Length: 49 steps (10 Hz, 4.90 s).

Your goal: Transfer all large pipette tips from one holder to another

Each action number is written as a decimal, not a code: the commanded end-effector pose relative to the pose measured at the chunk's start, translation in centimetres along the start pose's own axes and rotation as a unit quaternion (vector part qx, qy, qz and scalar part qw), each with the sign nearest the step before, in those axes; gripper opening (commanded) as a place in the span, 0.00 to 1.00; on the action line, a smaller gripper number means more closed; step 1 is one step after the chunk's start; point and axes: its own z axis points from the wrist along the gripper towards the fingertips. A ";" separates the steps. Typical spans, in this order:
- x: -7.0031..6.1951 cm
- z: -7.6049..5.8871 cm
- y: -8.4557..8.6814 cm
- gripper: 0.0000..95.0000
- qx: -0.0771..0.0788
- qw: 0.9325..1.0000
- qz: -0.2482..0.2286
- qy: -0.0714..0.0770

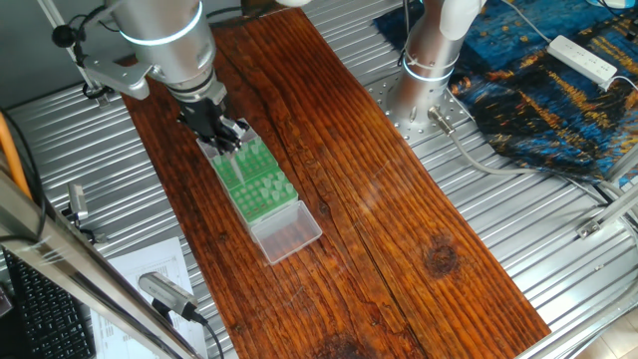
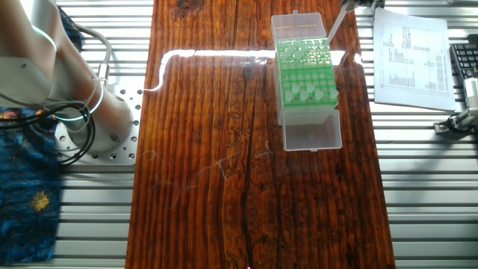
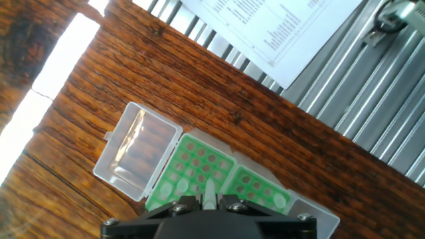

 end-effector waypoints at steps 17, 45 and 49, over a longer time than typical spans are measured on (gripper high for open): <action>3.4 1.8 -6.5 0.00 0.012 0.989 -0.149 -0.016; 4.2 4.1 -7.0 0.00 0.000 0.986 -0.164 -0.017; 3.9 4.4 -6.9 0.00 0.000 0.986 -0.166 -0.015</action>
